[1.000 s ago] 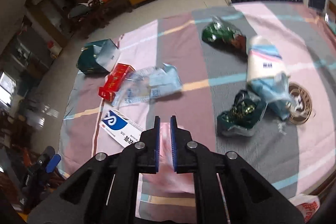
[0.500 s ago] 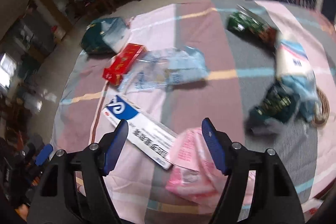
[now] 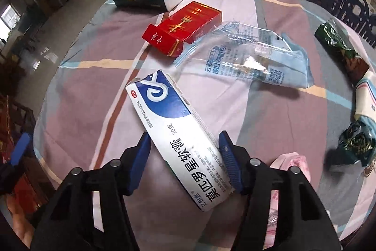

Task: Collect trash
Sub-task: 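Grasp the white medicine box with the left tool while the right tool grasps the pink paper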

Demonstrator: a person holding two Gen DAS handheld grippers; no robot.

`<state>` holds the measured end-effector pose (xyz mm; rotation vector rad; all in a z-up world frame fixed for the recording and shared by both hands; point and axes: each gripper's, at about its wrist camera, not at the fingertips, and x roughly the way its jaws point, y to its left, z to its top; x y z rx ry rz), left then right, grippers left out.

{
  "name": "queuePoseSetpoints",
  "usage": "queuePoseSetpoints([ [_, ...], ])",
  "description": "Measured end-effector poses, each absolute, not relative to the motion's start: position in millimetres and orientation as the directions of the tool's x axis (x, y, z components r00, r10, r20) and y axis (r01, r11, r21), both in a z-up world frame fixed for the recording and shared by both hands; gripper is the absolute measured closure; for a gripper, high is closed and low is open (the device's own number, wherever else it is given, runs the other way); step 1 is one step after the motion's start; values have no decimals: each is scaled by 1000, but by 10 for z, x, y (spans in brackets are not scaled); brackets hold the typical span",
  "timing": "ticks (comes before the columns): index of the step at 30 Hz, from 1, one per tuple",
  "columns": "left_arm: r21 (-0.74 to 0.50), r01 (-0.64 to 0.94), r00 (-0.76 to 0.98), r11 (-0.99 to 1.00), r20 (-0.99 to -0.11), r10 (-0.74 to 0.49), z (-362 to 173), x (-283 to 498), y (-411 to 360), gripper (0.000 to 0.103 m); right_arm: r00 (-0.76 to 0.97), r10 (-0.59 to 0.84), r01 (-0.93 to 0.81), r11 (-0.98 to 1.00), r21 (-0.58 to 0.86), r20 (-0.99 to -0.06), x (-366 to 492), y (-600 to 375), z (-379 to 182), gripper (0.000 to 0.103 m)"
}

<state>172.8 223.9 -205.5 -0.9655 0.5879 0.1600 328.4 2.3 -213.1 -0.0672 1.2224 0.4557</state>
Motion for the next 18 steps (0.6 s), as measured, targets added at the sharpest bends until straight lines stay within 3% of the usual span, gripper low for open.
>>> queuePoseSetpoints([
  [3,-733,-391,833,557,-540,-125,-2075,1732,2259,5,160,417,-291,886,361,-895,3223,111,-2123,44],
  [5,-737,-399,831,545,-543,-125,-2093,1731,2282,5,40,554,-232,815,531,-832,3162,134,-2167,44],
  [7,-740,-409,827,533,-548,-127,-2113,1734,2302,5,11,625,-215,764,609,-780,3102,96,-2118,44],
  [10,-732,-426,814,532,-566,-126,-2125,1737,2307,4,175,576,-274,807,523,-798,2998,-175,-1790,43],
  [14,-708,-422,758,567,-618,-207,-2194,1918,2206,4,411,411,-217,911,351,-814,2852,-749,-1490,19],
  [18,-672,-423,656,608,-690,-306,-2327,2178,2002,4,491,258,-108,966,235,-832,2759,-1349,-1585,13],
])
